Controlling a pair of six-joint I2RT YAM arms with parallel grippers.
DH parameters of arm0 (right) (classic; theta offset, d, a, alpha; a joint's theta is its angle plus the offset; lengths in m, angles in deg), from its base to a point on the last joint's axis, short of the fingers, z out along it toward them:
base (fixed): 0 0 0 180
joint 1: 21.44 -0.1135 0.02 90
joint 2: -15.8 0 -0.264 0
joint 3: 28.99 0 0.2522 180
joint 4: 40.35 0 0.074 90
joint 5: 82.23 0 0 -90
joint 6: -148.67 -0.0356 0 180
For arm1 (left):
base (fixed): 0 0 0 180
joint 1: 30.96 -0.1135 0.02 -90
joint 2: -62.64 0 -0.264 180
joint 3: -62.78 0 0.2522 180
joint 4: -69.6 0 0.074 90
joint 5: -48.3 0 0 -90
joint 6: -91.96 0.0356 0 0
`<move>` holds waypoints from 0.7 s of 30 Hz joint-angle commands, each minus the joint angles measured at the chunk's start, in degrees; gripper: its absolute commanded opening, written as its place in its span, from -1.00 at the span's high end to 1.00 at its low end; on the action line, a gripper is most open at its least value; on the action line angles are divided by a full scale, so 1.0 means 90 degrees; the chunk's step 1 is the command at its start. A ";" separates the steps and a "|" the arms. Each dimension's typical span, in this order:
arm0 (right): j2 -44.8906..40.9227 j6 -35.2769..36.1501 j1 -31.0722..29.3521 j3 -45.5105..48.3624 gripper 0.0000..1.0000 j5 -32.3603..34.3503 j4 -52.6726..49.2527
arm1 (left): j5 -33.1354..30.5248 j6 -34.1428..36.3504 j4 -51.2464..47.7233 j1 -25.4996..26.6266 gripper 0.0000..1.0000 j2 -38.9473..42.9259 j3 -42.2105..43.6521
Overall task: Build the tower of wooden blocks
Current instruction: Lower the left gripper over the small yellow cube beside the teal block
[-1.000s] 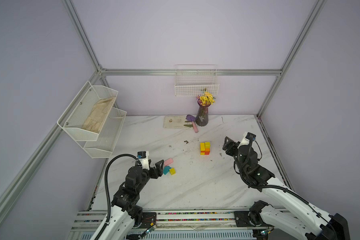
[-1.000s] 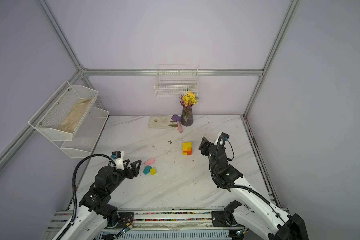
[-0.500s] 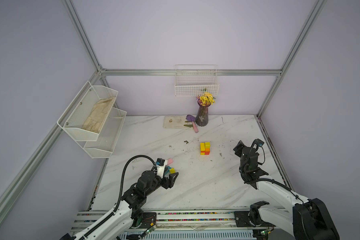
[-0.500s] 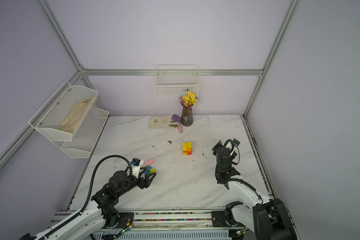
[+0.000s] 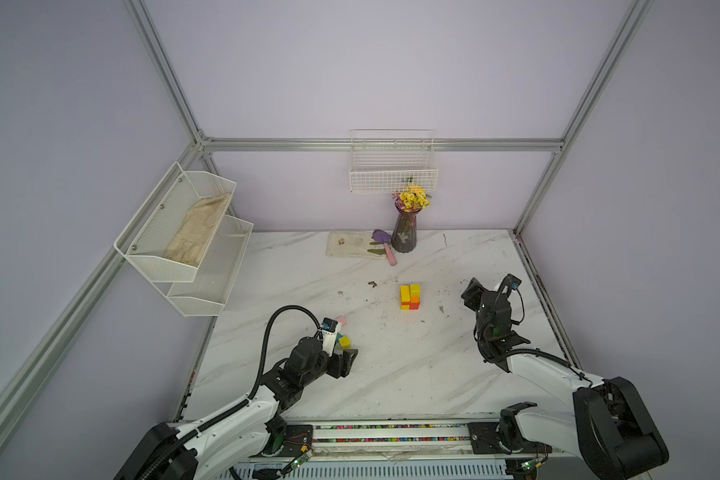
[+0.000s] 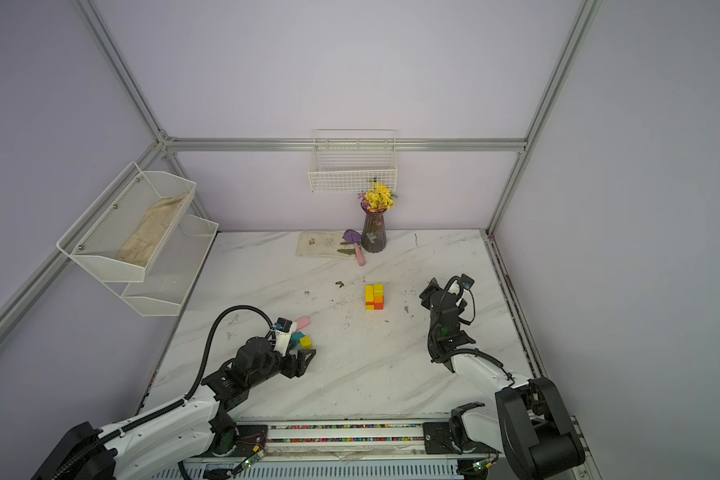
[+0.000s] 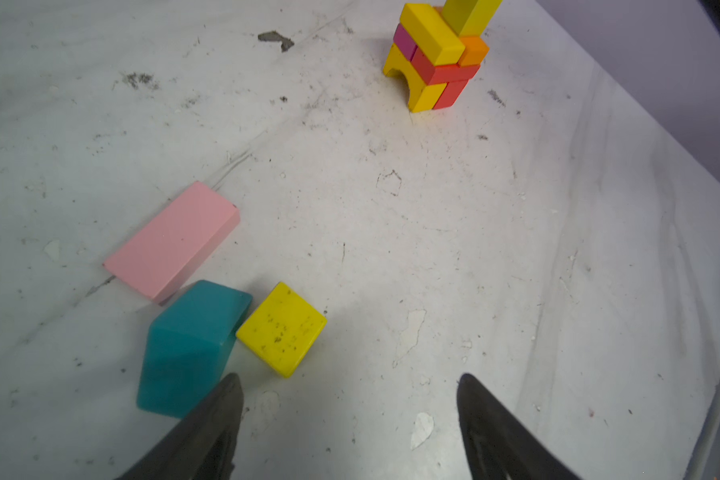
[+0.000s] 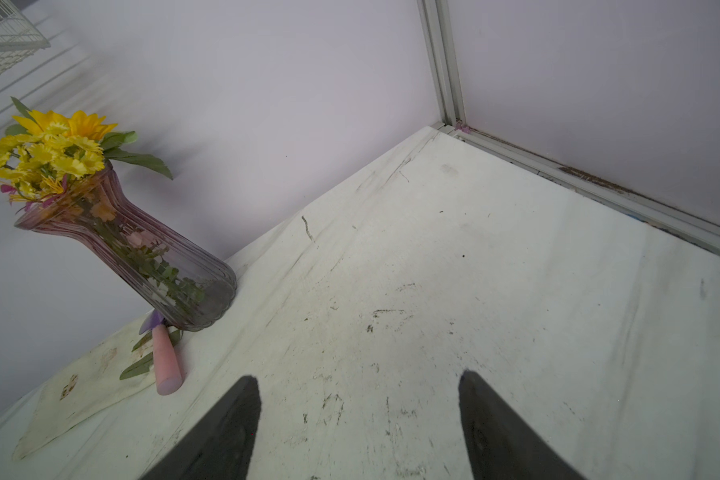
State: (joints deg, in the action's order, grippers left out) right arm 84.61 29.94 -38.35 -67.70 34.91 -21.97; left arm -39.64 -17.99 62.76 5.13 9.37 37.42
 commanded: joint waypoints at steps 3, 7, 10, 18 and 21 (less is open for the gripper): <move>0.0000 -0.0030 0.0018 -0.0102 -0.54 -0.0056 0.0208 | -0.0218 0.0055 0.0347 0.0054 -0.64 -0.0261 -0.0487; 0.0000 -0.0031 0.0020 -0.0104 -0.54 -0.0066 0.0208 | -0.0286 0.0124 0.0274 0.0052 -0.72 -0.0243 -0.0595; 0.0007 -0.0040 0.0018 -0.0107 -0.54 -0.0066 0.0203 | -0.0308 0.0141 0.0286 0.0052 -0.73 -0.0360 -0.0669; 0.0015 -0.0029 0.0018 -0.0104 -0.54 -0.0066 0.0218 | -0.0349 0.0202 0.0492 0.0052 -0.73 -0.1082 -0.0937; 0.0025 -0.0030 0.0017 -0.0116 -0.54 -0.0066 0.0218 | -0.0390 0.0220 0.0615 0.0054 -0.74 -0.1365 -0.1028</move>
State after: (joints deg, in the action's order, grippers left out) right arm 84.70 29.94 -38.35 -67.70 34.32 -21.71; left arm -42.22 -17.31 64.57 5.24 -1.78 33.81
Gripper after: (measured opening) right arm 0.770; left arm 0.867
